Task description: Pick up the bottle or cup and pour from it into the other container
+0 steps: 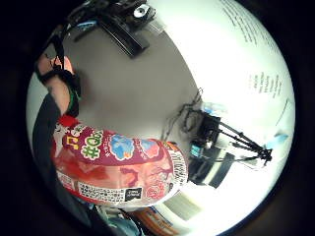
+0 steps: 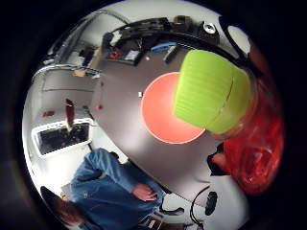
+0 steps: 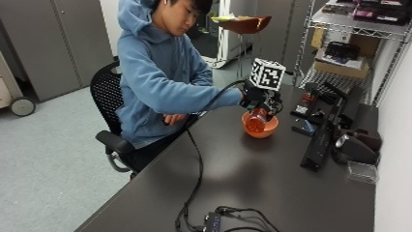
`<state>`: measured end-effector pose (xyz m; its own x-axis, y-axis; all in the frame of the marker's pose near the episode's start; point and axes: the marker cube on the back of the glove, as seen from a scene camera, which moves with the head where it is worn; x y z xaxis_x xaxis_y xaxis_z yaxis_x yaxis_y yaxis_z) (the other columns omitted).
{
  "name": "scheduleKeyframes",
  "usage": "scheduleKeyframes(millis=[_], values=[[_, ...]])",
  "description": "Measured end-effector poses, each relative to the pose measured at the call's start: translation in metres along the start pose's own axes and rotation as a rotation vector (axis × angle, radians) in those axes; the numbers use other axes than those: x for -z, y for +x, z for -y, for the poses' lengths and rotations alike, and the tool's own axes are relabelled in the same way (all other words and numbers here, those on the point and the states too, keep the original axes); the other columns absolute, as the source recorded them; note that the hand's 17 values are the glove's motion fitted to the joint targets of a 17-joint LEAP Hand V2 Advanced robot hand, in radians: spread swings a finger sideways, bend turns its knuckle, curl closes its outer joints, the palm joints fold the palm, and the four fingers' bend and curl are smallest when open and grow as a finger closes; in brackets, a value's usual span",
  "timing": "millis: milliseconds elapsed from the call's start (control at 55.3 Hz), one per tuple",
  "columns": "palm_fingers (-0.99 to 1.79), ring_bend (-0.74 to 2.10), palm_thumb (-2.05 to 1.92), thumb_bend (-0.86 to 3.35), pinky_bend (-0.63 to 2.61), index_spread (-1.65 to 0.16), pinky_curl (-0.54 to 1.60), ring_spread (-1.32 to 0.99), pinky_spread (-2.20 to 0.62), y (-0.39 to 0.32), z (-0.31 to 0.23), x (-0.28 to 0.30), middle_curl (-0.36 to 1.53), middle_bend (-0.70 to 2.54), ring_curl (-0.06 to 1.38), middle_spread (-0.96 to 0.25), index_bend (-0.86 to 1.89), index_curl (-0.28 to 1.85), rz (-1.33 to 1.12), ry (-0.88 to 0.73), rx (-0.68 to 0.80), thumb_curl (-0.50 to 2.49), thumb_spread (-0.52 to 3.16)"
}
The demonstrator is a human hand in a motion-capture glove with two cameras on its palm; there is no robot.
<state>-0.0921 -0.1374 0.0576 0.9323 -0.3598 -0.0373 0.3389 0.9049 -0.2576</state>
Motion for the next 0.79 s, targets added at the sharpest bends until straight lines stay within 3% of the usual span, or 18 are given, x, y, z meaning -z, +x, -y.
scheduleKeyframes(millis=[361,795], values=[[1.13,0.55,1.10,-0.03,0.35,-0.13,0.39,-0.17,-0.13,-0.026,0.020,0.000,0.56,0.32,0.50,-0.08,0.14,0.39,-0.415,-0.180,0.022,0.73,0.07],[1.13,0.54,1.09,-0.04,0.35,-0.13,0.39,-0.18,-0.13,-0.046,0.032,-0.006,0.56,0.32,0.50,-0.08,0.13,0.38,-0.551,-0.264,0.015,0.73,0.08]])
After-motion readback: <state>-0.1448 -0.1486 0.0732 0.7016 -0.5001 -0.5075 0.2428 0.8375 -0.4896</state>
